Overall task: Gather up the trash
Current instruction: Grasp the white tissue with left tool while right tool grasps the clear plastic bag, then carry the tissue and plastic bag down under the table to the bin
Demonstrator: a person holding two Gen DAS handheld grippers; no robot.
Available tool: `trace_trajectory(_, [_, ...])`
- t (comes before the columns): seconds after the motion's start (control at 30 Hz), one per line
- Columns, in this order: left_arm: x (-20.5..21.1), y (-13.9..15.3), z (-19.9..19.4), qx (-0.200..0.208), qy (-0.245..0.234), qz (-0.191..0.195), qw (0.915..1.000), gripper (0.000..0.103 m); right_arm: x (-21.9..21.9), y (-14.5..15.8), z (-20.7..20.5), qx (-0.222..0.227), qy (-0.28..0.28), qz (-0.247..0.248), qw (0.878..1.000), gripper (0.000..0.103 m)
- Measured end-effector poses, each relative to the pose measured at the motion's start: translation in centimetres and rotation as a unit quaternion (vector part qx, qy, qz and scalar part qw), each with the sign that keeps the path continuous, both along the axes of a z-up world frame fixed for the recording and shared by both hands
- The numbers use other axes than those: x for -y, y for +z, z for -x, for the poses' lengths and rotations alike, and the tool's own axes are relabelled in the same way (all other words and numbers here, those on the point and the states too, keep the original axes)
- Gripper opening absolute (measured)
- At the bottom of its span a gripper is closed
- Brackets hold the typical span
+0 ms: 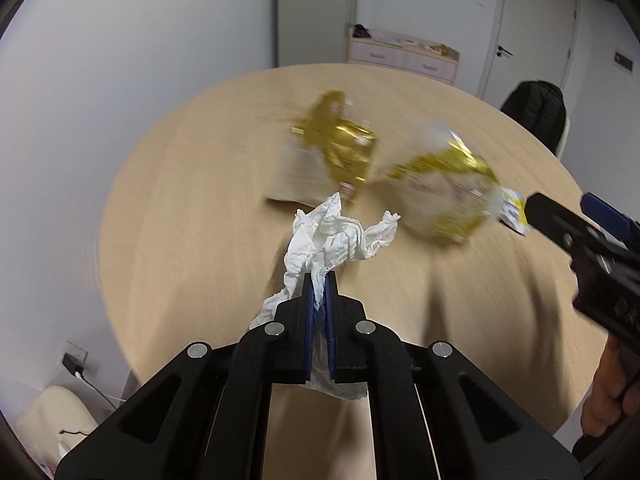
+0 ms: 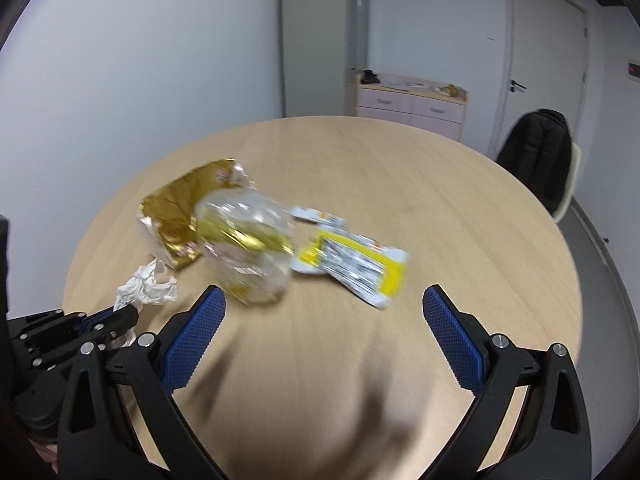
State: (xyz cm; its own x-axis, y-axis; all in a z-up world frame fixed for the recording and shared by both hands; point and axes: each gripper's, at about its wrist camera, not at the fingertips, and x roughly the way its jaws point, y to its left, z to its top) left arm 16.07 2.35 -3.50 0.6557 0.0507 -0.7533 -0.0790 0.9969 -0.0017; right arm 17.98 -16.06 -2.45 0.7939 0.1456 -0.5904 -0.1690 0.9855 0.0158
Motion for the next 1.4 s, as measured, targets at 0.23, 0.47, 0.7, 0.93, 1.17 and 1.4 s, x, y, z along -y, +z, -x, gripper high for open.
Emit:
trace_trajectory(0.23, [-4.0, 0.2, 0.3, 0.0, 0.031, -0.001, 0.9995, 0.004, -3.5, 0.5, -2.9, -0.006, 0.018, -0.001, 1.0, 0.088])
trace_trajectory(0.47, [-5.3, -0.3, 0.5, -0.002, 0.036, 0.004, 0.9993, 0.004, -4.4, -1.3, -5.8, -0.047, 0.011, -0.006, 0.999, 0.064])
trace_trajectory(0.7, [-5.5, -0.9, 0.4, -0.005, 0.032, 0.007, 0.9994, 0.004, -4.6, -2.2, -5.9, -0.063, 0.021, -0.01, 0.998, 0.03])
trace_trajectory(0.93, [-5.0, -1.1, 0.2, -0.005, 0.029, 0.009, 0.9995, 0.004, -4.4, -1.8, -5.0, -0.053, 0.019, -0.011, 0.998, 0.021])
trace_trajectory(1.17, [-4.2, -0.4, 0.8, 0.005, 0.024, 0.012, 0.9996, 0.004, -4.0, -0.4, -3.2, -0.031, 0.016, 0.0, 0.999, 0.02])
trace_trajectory(1.4, [-3.5, 0.5, 2.4, 0.014, 0.017, 0.017, 0.9996, 0.005, -3.3, 1.0, -0.9, -0.015, 0.008, 0.001, 1.0, 0.02])
